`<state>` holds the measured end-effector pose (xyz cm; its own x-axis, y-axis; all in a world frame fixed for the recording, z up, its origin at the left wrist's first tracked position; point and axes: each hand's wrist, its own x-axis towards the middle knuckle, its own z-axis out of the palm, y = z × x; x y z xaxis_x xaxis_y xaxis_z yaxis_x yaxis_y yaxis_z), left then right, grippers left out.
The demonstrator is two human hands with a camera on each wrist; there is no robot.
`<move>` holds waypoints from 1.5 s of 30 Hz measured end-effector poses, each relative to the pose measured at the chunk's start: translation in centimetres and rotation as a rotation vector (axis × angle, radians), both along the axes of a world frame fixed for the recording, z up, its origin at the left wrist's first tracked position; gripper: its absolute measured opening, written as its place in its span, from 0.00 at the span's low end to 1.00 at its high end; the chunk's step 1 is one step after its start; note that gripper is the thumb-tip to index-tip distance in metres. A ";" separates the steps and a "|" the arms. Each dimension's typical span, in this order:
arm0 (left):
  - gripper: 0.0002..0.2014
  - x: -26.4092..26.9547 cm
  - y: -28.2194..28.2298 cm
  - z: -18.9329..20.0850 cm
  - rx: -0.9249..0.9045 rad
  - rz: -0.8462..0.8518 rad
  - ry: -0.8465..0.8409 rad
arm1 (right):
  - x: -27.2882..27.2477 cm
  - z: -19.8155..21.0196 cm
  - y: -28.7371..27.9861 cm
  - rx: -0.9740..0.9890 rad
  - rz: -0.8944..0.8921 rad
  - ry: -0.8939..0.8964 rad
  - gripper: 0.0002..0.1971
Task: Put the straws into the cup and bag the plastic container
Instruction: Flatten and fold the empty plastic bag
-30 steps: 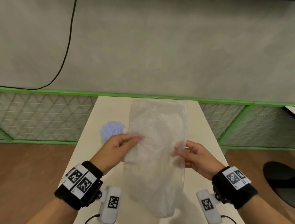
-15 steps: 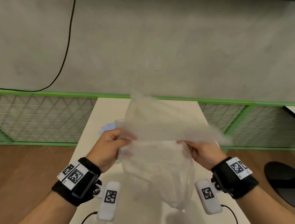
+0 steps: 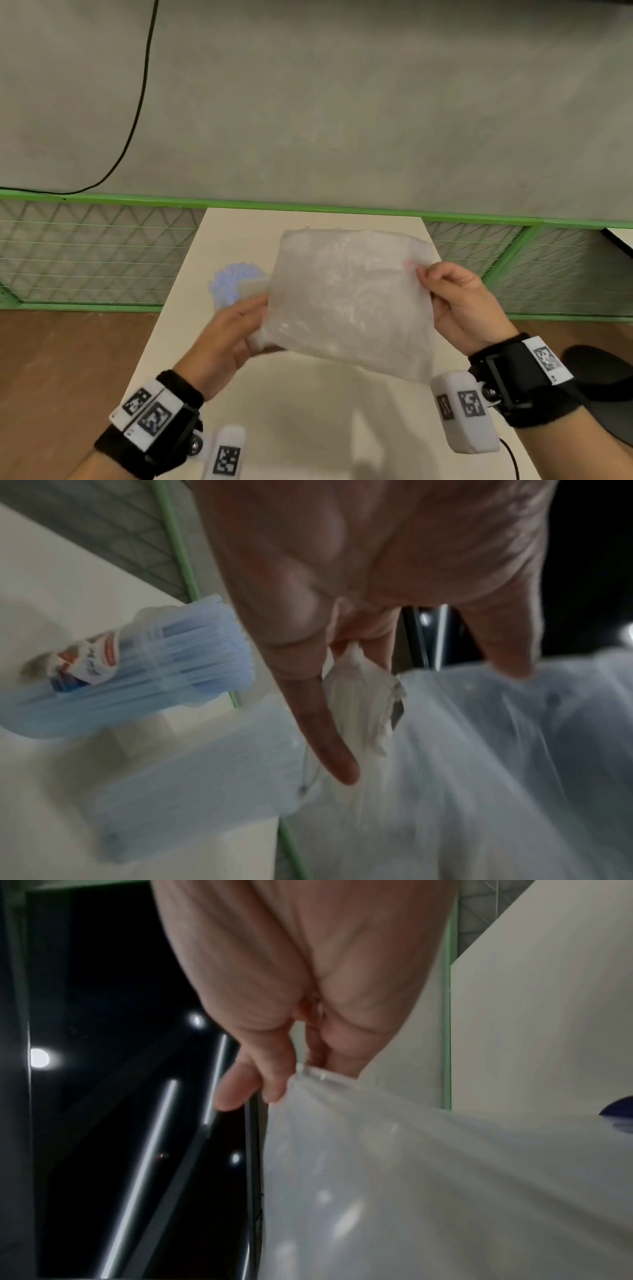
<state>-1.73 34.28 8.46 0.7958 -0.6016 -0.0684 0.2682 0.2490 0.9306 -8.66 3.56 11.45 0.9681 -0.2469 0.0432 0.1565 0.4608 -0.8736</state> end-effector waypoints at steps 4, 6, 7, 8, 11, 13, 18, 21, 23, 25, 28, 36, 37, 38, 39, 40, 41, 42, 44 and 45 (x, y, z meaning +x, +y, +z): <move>0.18 -1.7 -1.8 0.0 0.214 -0.091 -0.127 | 0.5 0.6 0.6 -0.035 -0.059 0.059 0.10; 0.14 -1.5 -2.6 0.5 0.263 -0.018 -0.149 | 0.4 1.0 0.7 -0.015 -0.025 0.063 0.16; 0.15 -1.2 -2.8 0.7 0.275 0.014 -0.151 | 0.3 1.3 0.7 -0.009 -0.003 0.055 0.19; 0.18 -1.0 -2.9 0.8 0.294 0.036 -0.151 | 0.2 1.4 0.7 -0.018 0.020 0.051 0.22; 0.19 -0.5 -2.9 1.2 0.328 0.019 -0.186 | -0.1 1.5 0.2 -0.108 0.105 0.043 0.33; 0.14 -0.3 -2.9 1.3 0.328 -0.003 -0.216 | -0.4 1.5 -0.1 -0.167 0.140 0.050 0.40; 0.05 1.4 -2.2 1.7 0.317 0.068 -0.230 | -0.7 1.3 -1.6 -0.282 0.137 0.089 0.47; 0.09 2.7 -1.1 1.9 0.310 0.078 -0.211 | -1.0 1.3 -2.4 -0.331 0.144 0.100 0.48; 0.09 2.8 -1.1 2.1 0.288 0.061 -0.156 | -1.1 1.2 -2.5 -0.344 0.173 0.098 0.48; 0.11 2.2 -1.9 2.7 0.211 0.030 -0.003 | -1.1 1.0 -2.4 -0.333 0.219 0.089 0.50; 0.27 1.6 -2.7 2.6 0.138 -0.061 0.170 | -1.1 0.8 -2.0 -0.367 0.259 0.115 0.55; 0.19 1.3 -2.8 2.6 0.243 -0.189 0.007 | -1.3 1.2 -0.2 -0.780 0.199 0.149 0.60; 0.19 1.3 -2.8 2.6 0.264 -0.179 -0.030 | -1.3 1.3 -0.1 -0.853 0.175 0.175 0.60; 0.19 1.2 -2.7 2.6 0.261 -0.173 -0.053 | -1.3 1.3 0.0 -0.897 0.164 0.193 0.61; 0.19 1.1 -2.6 2.6 0.254 -0.165 -0.063 | -1.4 1.3 0.2 -0.917 0.160 0.200 0.62; 0.19 1.0 -2.6 2.6 0.230 -0.161 -0.053 | -1.4 1.3 0.4 -0.920 0.156 0.199 0.63; 0.20 1.0 -2.6 2.6 0.204 -0.164 -0.032 | -1.4 1.4 0.7 -0.908 0.148 0.194 0.63; 0.22 1.0 -2.7 2.5 0.179 -0.179 -0.013 | -1.4 1.4 1.0 -0.897 0.137 0.188 0.63; 0.26 0.8 -3.2 2.5 0.178 -0.200 -0.029 | -1.2 1.2 1.9 -0.953 0.085 0.168 0.64; 0.26 0.7 -3.5 2.5 0.201 -0.187 -0.060 | -1.1 1.1 2.4 -1.013 0.035 0.158 0.64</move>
<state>-1.07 30.74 10.98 0.6786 -0.7176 -0.1570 0.2347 0.0092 0.9720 -9.74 6.00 12.53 0.9868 -0.1371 0.0867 0.0060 -0.5028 -0.8644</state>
